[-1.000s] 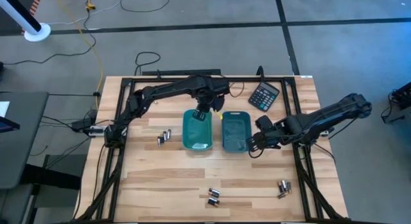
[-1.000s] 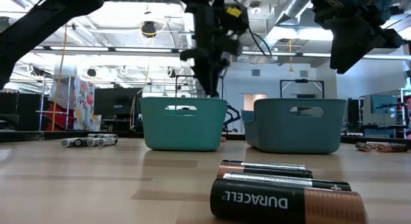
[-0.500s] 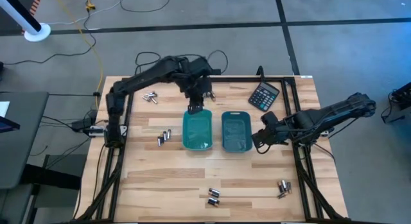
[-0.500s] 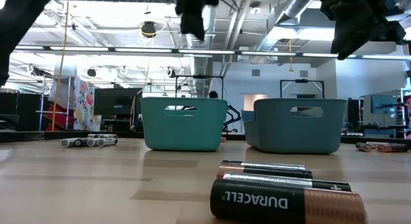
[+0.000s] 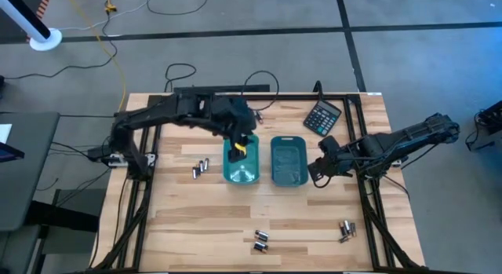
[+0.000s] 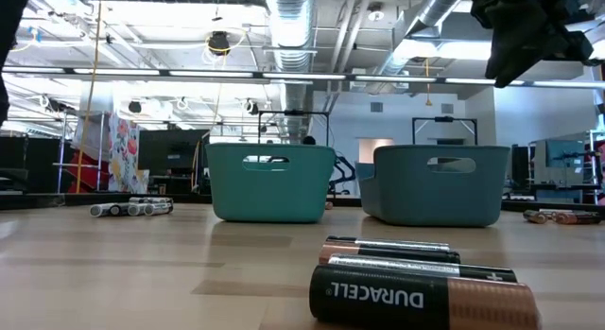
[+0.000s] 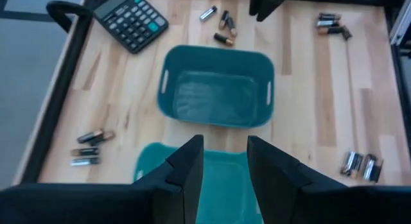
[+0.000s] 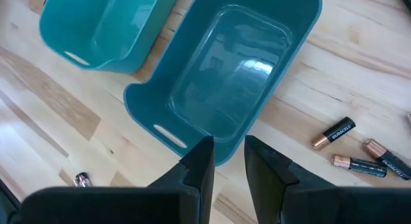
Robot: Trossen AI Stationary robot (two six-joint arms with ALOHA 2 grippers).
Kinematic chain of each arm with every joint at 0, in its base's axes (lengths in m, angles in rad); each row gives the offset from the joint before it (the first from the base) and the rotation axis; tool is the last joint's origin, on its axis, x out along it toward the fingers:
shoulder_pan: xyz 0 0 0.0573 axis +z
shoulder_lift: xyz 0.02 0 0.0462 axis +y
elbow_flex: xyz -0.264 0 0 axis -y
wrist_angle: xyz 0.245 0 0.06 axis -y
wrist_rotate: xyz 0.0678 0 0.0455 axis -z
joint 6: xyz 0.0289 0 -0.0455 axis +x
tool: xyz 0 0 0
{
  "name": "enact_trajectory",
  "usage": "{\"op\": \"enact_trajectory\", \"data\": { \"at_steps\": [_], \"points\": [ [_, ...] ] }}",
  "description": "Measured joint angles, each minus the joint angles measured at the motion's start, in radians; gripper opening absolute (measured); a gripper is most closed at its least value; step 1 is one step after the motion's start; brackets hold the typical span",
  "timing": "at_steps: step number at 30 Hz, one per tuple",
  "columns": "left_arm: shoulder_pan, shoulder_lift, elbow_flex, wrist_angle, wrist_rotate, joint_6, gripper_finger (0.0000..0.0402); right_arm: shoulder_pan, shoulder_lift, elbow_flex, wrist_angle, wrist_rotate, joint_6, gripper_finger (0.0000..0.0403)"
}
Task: Sort batteries
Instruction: Put the silver battery into the blue bin
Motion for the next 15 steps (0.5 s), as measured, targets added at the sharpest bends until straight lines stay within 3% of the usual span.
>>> {"op": "enact_trajectory", "data": {
  "at_steps": [7, 15],
  "points": [
    [-0.058, -0.202, -0.447, 0.387, -0.001, -0.114, 0.0114, 0.000, 0.000, 0.000, 0.001, -0.001, -0.099, 0.0105],
    [-0.109, -0.550, -0.983, 0.841, -0.025, -0.198, 0.0114, 0.000, -0.006, 0.000, 0.000, -0.055, -0.163, 0.0105]
  ]
}}
